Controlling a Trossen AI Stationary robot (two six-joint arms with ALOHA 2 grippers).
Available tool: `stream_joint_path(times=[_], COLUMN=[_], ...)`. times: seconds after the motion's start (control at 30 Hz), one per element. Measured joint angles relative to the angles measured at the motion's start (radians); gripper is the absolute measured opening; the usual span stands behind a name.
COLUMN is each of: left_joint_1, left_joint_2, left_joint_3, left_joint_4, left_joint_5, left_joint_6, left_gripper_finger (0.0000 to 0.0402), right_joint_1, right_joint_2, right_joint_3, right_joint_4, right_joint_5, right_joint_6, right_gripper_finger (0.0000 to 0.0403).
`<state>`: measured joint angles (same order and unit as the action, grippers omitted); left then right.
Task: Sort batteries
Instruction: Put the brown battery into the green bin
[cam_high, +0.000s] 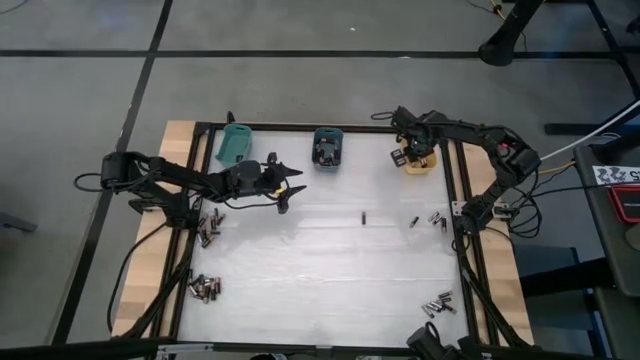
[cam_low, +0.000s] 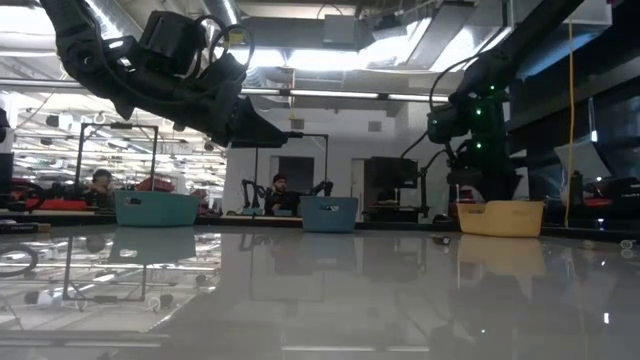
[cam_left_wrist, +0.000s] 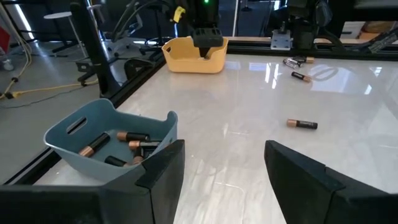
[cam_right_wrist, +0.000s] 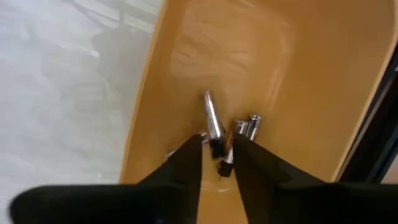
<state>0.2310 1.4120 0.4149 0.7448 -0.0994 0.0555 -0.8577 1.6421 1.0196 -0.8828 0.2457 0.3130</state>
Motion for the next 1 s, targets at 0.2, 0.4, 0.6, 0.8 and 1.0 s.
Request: stream_joint_path(times=[0.2,0.4,0.6,0.8,1.0], left_joint_1=[0.0,0.0,0.0,0.0,0.001], left_joint_2=[0.0,0.0,0.0,0.0,0.0], left_joint_3=[0.0,0.0,0.0,0.0,0.0], left_joint_4=[0.0,-0.001,-0.003,-0.005,-0.011], left_joint_5=[0.001,0.041,0.041,0.042,0.041], left_joint_6=[-0.021,-0.011,-0.004,0.01,0.013], left_gripper_finger=[0.021,0.021,0.021,0.021,0.021], right_joint_1=[0.0,0.015,0.087,0.284,0.583], right_joint_2=[0.0,-0.001,-0.03,-0.06,-0.037], right_joint_3=[0.0,0.047,0.16,0.189,0.102], right_joint_4=[0.013,0.008,-0.07,0.009,0.259], right_joint_5=[-0.002,-0.01,0.029,-0.026,-0.053], right_joint_6=[-0.025,-0.059,-0.058,0.055,0.285], right_gripper_finger=[0.0143,0.0162,0.0163,0.0163,0.0163])
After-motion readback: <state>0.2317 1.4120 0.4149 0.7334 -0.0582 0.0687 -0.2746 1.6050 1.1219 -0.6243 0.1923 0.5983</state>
